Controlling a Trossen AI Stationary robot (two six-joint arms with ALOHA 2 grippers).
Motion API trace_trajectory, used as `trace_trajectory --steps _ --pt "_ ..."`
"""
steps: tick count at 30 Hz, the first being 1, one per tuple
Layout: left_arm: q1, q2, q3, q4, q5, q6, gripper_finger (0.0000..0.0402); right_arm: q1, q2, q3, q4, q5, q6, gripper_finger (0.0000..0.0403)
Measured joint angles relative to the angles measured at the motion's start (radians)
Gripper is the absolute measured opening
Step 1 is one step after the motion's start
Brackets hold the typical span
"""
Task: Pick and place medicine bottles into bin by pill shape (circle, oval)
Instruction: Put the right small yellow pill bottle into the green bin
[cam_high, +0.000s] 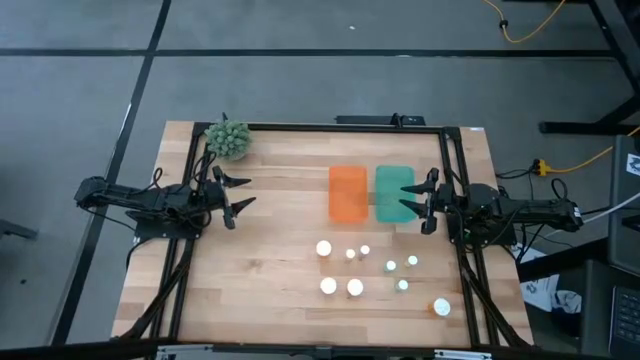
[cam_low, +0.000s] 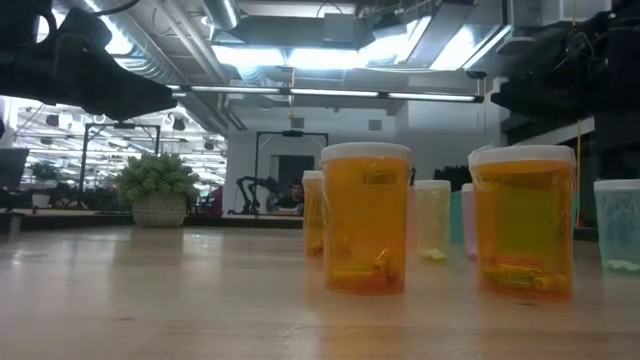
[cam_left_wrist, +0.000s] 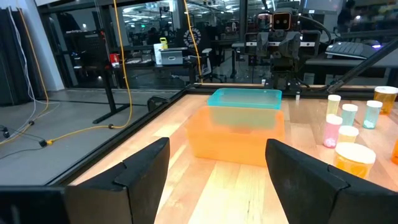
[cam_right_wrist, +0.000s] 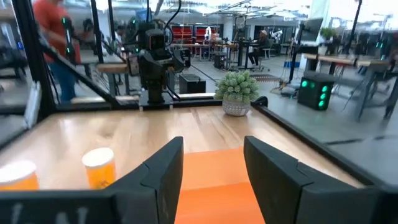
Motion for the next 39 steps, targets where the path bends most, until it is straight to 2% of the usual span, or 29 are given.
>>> trace_trajectory --steps 4,9,16,25,39 --pt "0.000 0.000 0.000 0.000 0.000 0.000 0.0257 0.000 0.000 0.000 0.007 -0.001 0.101 0.0172" --pt "0.000 0.000 0.000 0.000 0.000 0.000 0.0257 0.000 0.000 0.000 0.007 -0.001 0.103 0.0172" --pt "0.000 0.000 0.000 0.000 0.000 0.000 0.0257 0.000 0.000 0.000 0.006 -0.005 0.282 0.0172" --pt "0.000 0.000 0.000 0.000 0.000 0.000 0.0257 0.001 0.000 0.000 -0.002 -0.120 0.266 0.0172" --pt "0.000 0.000 0.000 0.000 0.000 0.000 0.0257 0.001 0.000 0.000 -0.002 -0.121 0.254 0.0172"
